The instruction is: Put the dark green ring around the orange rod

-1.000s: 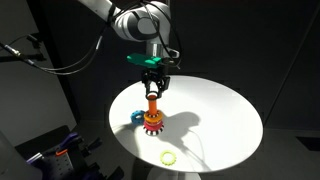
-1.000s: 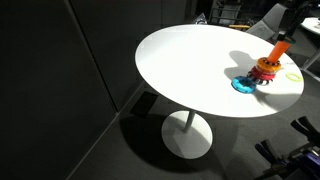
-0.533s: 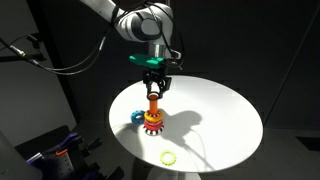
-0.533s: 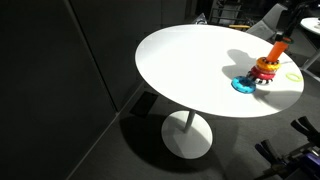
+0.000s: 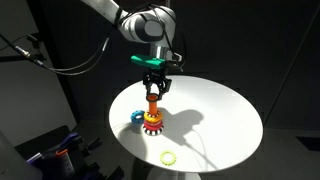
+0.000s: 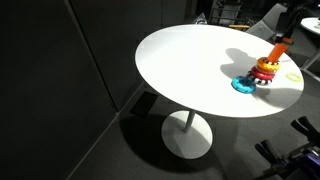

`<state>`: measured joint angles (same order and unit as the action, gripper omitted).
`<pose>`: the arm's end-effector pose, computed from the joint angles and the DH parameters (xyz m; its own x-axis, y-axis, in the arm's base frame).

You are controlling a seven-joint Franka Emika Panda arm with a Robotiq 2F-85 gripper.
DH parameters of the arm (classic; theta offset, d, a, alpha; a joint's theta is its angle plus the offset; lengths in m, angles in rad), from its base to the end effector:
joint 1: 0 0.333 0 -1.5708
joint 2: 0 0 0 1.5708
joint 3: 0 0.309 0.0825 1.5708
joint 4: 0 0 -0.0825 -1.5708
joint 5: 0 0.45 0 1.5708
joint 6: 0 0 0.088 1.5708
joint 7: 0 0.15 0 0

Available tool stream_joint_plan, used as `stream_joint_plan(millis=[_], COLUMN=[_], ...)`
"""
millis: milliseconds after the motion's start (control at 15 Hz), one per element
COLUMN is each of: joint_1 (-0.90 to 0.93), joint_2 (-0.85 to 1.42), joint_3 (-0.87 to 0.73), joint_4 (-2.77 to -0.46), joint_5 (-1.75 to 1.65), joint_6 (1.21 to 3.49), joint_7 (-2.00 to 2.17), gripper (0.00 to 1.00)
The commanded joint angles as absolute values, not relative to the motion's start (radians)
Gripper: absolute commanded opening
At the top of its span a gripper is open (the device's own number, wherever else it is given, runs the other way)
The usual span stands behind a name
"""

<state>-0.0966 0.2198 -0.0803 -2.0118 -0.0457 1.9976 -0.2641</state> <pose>0.5944 -0.1114 0.2398 0.9652 0.1085 -0.2378 0.1096 -0.9939 -0.0088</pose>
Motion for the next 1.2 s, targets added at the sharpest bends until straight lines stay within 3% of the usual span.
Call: stream_joint_plan(millis=[0,67,267,1133], joint_1=[-0.101,-0.1,-0.099,-0.103], joint_2=[0.24,0.241,0.239,0.182], joint_3=[-0.076,-0.076,-0.076,-0.085], joint_4=[-1.965,-1.963,-1.961,-2.042], joint_5=[-0.05,-0.052,-0.058,-0.109], joint_6=[1.947,1.942,1.941,2.157], joint_7=[-0.251,-0.25,-0.247,-0.228], gripper=[0.45,0.93,1.0,1.0])
